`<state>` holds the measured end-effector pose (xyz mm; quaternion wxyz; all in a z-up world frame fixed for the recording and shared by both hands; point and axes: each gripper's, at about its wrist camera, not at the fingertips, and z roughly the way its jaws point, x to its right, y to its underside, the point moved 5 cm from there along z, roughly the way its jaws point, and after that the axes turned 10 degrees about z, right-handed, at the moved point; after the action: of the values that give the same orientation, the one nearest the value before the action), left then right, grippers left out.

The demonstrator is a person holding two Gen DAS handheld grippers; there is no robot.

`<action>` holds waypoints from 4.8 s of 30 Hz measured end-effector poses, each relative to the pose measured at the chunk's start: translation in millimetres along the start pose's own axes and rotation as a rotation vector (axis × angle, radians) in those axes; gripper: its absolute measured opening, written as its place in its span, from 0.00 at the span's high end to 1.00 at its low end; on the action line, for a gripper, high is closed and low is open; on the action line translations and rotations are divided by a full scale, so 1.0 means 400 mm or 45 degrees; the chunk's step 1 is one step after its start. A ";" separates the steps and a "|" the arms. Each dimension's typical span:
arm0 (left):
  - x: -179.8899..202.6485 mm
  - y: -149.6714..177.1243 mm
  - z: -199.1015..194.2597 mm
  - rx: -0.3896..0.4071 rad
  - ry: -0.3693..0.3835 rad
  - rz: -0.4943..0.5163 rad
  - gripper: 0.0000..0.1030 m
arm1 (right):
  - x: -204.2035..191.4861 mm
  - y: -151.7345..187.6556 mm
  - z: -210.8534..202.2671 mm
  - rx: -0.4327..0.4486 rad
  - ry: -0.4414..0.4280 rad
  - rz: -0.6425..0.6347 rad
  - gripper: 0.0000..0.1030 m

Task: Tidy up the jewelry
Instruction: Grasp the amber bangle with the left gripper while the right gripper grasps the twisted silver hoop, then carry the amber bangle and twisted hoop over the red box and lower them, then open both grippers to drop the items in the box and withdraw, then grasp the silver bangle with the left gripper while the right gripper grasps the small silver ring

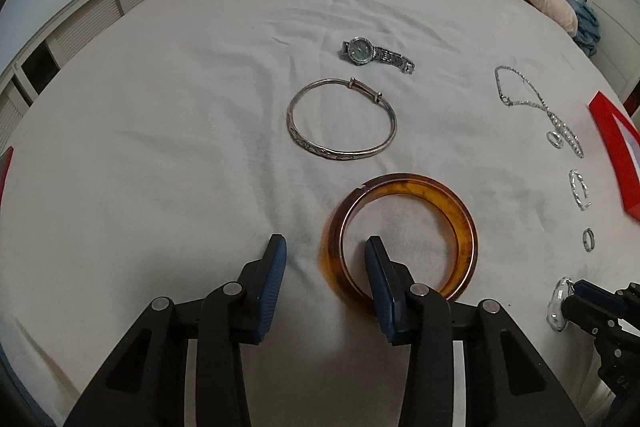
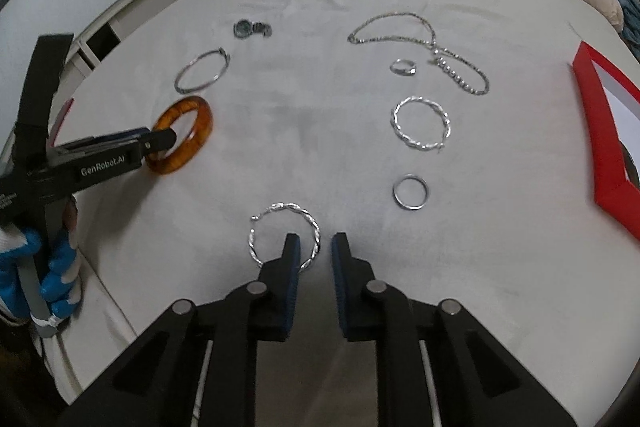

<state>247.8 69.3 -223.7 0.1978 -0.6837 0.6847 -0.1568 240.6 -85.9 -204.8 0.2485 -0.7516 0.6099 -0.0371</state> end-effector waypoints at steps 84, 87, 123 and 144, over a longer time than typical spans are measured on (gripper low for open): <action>1.028 -0.457 0.091 0.138 0.211 0.599 0.90 | 0.868 -0.211 -0.228 0.262 0.364 0.303 0.95; 1.035 -0.460 0.093 0.145 0.195 0.610 0.88 | 0.864 -0.208 -0.217 0.239 0.405 0.246 0.95; 0.143 -0.235 -0.724 0.529 -0.048 0.236 0.51 | 0.284 -0.054 -0.850 0.676 0.193 0.185 0.76; -0.125 0.040 -0.617 0.399 -0.074 -0.048 0.50 | 0.028 0.052 -0.683 0.559 0.018 0.093 0.76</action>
<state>113.6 105.9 -13.3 0.3189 -0.6614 0.6329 -0.2454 126.7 -188.9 22.5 0.4029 -0.6567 0.6157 -0.1653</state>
